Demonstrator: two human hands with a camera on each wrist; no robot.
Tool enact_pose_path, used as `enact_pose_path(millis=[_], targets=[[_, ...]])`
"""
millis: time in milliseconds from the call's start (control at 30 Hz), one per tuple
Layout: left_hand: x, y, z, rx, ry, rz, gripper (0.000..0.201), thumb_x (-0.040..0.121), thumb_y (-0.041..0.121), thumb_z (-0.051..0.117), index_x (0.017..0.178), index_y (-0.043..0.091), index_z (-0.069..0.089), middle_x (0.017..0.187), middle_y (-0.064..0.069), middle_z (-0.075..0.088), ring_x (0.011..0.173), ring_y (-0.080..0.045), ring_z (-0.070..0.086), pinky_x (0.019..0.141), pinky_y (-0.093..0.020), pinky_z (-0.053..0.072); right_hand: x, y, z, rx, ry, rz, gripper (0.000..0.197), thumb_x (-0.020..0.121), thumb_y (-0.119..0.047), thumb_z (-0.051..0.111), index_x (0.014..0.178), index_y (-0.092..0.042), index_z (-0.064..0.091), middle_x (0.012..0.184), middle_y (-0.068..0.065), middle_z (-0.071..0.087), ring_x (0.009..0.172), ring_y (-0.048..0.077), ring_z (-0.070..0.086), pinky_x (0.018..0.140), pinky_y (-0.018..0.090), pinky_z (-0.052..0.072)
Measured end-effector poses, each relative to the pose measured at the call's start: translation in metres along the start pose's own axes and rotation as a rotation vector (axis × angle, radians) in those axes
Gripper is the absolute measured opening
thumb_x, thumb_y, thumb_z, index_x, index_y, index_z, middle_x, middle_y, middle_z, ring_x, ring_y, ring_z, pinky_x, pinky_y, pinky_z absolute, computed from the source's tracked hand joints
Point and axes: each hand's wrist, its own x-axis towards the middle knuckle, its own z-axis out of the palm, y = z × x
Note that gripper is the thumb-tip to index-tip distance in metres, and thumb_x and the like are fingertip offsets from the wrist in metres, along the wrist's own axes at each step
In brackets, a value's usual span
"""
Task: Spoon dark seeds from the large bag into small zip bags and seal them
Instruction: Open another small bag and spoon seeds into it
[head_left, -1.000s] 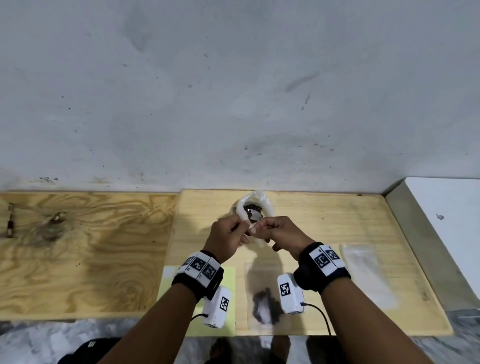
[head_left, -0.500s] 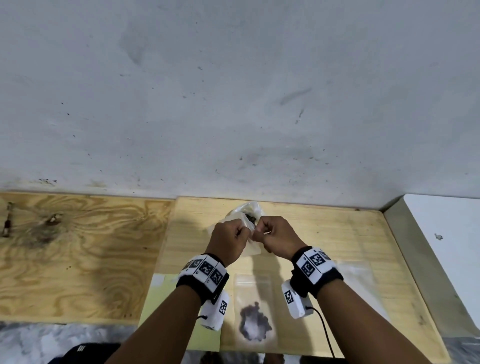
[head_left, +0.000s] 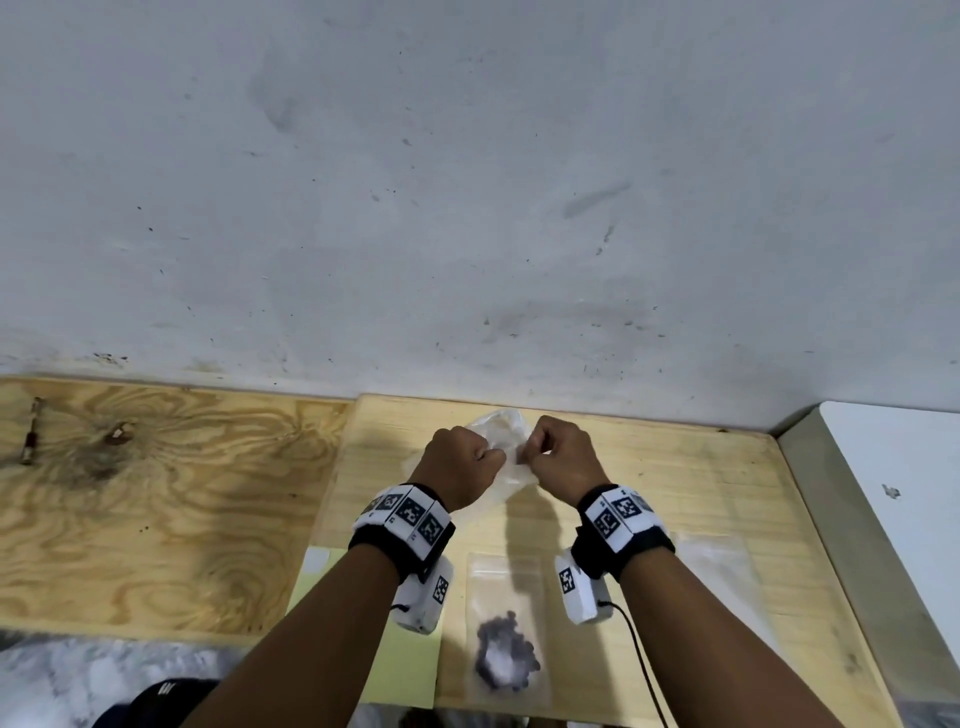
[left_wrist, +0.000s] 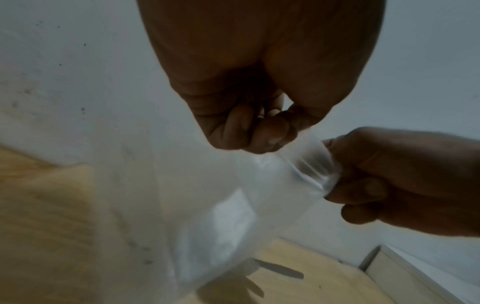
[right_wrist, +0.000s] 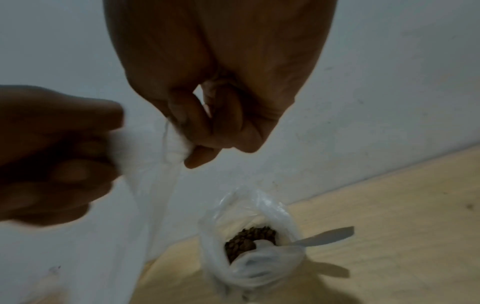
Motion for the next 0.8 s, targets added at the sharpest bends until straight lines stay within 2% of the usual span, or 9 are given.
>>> enact_pose_path(millis=[133,233,367,433,533,600,667,733,800], targets=[[-0.005,-0.001,0.002,-0.024,0.032,-0.005,0.05,0.078,0.027,0.054,0.045,0.016,0.018,0.043,0.002,0.016,0.044,-0.014,0.015,0.044,-0.022,0.015,-0.007,-0.005,-0.004,-0.006,-0.028,-0.033,0.026,0.077,-0.007,0.067,0.073,-0.024,0.049,0.068,0.001,0.07,0.072,0.026,0.068,0.063,0.035,0.053],[-0.004,0.001,0.002,-0.031,0.067,-0.032,0.052,0.081,0.025,0.058,0.045,0.015,0.022,0.042,0.002,0.02,0.044,-0.014,0.019,0.045,-0.026,0.019,-0.017,-0.005,0.007,-0.131,-0.065,-0.17,0.028,0.082,-0.013,0.062,0.067,-0.034,0.049,0.066,-0.012,0.062,0.074,0.02,0.064,0.071,0.042,0.054],[-0.017,0.004,-0.002,-0.013,0.117,0.099,0.026,0.067,0.047,0.065,0.063,0.026,0.051,0.064,0.009,0.052,0.059,-0.01,0.047,0.054,-0.024,0.039,-0.017,0.003,0.016,-0.141,-0.119,-0.182,0.024,0.084,-0.013,0.054,0.086,-0.033,0.067,0.08,-0.009,0.069,0.079,0.02,0.063,0.071,0.041,0.053],[-0.022,-0.002,-0.002,0.15,0.101,0.195,0.07,0.051,0.062,0.071,0.108,0.025,0.055,0.108,0.009,0.057,0.098,-0.012,0.054,0.077,-0.031,0.047,-0.017,0.006,0.016,-0.062,-0.08,-0.148,0.027,0.087,-0.006,0.056,0.086,-0.03,0.07,0.078,-0.012,0.067,0.08,0.018,0.063,0.07,0.035,0.051],[-0.023,-0.013,-0.001,0.397,-0.027,0.177,0.136,0.036,0.082,0.067,0.148,0.019,0.02,0.149,0.005,0.031,0.139,-0.016,0.029,0.11,-0.048,0.028,-0.019,0.007,0.013,0.029,-0.072,-0.122,0.035,0.087,0.001,0.057,0.08,-0.031,0.069,0.073,-0.009,0.064,0.076,0.012,0.06,0.07,0.024,0.045],[-0.021,-0.019,0.004,0.389,-0.049,0.182,0.132,0.042,0.073,0.073,0.149,0.016,0.022,0.147,0.004,0.036,0.137,-0.018,0.034,0.115,-0.049,0.025,-0.019,0.006,0.011,0.073,-0.091,-0.112,0.033,0.086,0.002,0.06,0.082,-0.028,0.071,0.069,-0.006,0.061,0.075,0.005,0.058,0.07,0.021,0.045],[-0.02,-0.021,0.006,0.366,-0.032,0.259,0.116,0.045,0.062,0.075,0.143,0.013,0.036,0.132,0.004,0.05,0.121,-0.021,0.05,0.104,-0.04,0.037,-0.019,0.007,0.009,0.057,-0.104,-0.076,0.026,0.08,-0.001,0.071,0.083,-0.026,0.074,0.063,-0.013,0.059,0.071,0.001,0.056,0.07,0.022,0.045],[-0.021,-0.023,0.006,0.328,-0.014,0.318,0.108,0.046,0.056,0.075,0.139,0.011,0.043,0.125,0.002,0.054,0.112,-0.021,0.055,0.097,-0.035,0.042,-0.019,0.009,0.009,-0.001,-0.094,-0.06,0.022,0.07,-0.014,0.082,0.072,-0.034,0.071,0.06,-0.016,0.057,0.064,0.005,0.054,0.066,0.026,0.045],[-0.024,-0.025,0.007,0.315,-0.012,0.358,0.106,0.046,0.053,0.078,0.138,0.013,0.044,0.127,0.002,0.054,0.111,-0.019,0.054,0.098,-0.033,0.041,-0.021,0.007,0.01,-0.06,-0.082,-0.057,0.013,0.063,-0.035,0.075,0.059,-0.04,0.063,0.058,-0.015,0.057,0.06,0.008,0.052,0.064,0.028,0.045]])
